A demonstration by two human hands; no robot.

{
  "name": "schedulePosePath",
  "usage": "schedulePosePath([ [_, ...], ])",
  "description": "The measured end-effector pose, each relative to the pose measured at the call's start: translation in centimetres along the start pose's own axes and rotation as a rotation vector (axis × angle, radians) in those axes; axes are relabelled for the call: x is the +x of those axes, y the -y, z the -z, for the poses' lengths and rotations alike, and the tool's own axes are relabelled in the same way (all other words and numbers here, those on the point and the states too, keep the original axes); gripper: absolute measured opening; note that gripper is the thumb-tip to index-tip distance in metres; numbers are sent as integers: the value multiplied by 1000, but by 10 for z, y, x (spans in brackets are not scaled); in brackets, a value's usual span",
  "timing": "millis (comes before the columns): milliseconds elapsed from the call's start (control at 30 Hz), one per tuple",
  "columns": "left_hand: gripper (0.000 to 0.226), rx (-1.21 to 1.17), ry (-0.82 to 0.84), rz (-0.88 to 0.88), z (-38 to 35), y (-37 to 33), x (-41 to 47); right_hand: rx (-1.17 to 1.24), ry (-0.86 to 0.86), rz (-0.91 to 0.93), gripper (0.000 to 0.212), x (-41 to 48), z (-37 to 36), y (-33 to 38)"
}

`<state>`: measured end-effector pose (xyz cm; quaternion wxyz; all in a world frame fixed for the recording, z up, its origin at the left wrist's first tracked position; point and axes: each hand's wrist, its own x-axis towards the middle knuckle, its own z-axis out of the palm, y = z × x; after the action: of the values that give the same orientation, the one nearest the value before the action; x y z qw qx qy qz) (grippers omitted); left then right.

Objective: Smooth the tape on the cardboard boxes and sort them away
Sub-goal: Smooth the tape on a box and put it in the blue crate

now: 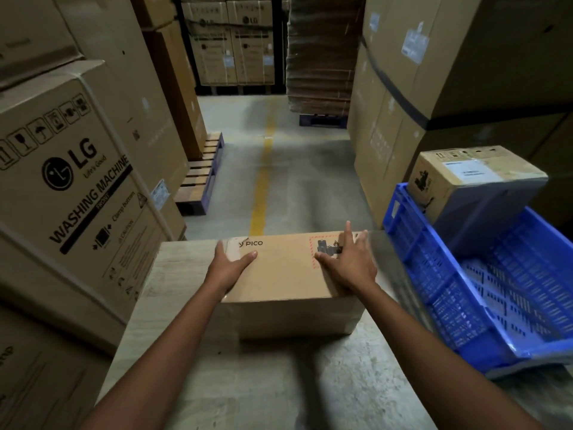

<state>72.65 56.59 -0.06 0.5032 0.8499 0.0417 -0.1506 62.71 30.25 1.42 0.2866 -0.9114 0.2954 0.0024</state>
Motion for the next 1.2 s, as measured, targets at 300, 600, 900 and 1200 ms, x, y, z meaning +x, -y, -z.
schedulePosePath([
  [300,74,-175,29,-97,8,18,-28,44,-130,35,81,-32,-2,-16],
  [600,86,-119,-104,-210,8,21,-81,187,-300,2,74,-73,-9,-22],
  [900,17,-262,-178,-183,0,35,-63,474,-339,-45,38,-80,-40,-30],
  [1200,23,324,-279,-423,-41,105,-81,31,-374,53,36,-93,-89,-56],
])
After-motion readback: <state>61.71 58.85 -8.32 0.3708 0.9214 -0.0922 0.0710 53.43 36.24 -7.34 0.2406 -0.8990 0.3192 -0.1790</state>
